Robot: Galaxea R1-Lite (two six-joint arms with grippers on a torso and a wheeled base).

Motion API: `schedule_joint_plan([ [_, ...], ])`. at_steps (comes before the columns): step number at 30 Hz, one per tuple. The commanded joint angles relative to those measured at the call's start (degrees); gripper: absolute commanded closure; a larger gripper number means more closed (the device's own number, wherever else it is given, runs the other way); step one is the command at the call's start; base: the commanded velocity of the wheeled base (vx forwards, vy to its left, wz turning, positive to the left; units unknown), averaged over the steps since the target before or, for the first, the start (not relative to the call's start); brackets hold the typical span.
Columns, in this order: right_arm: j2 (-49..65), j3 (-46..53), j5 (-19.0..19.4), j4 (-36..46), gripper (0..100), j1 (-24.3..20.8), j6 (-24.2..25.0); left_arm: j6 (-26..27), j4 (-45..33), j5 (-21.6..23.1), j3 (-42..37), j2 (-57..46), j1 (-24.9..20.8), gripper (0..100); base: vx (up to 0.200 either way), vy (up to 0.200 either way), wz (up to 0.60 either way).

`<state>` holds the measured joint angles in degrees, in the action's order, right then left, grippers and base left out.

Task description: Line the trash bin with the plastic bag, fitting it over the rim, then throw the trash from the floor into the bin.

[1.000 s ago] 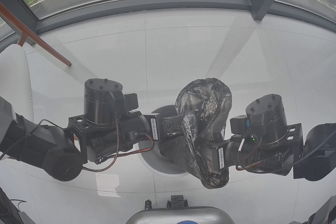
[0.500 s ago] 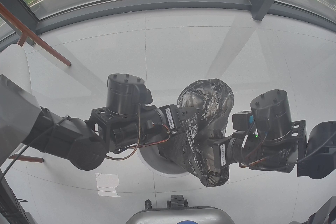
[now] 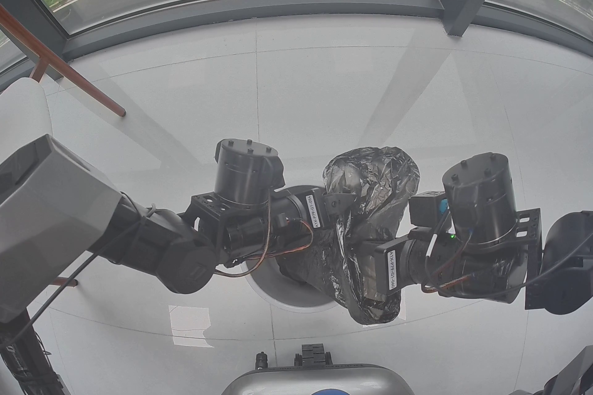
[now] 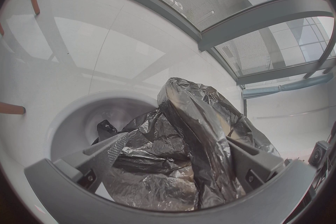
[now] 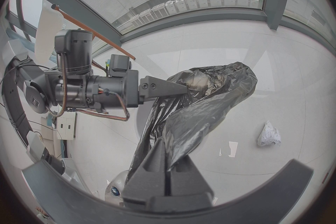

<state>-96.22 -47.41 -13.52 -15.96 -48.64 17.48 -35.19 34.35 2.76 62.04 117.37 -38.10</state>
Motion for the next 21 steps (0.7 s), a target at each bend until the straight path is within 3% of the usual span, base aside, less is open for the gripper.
schedule_joint_plan([
  [1, 0.1, 0.1, 0.0, 0.0, 100, -0.3, 0.0, 0.0, 0.0, 0.0, 1.6, 2.0, 0.2, 0, 0.000, 0.000, 0.00],
  [21, 1.1, 0.1, 1.6, 0.0, 100, -0.7, -0.1, 0.0, 0.4, 1.6, 6.1, 2.5, 1.1, 0, 0.000, 0.000, 0.00],
])
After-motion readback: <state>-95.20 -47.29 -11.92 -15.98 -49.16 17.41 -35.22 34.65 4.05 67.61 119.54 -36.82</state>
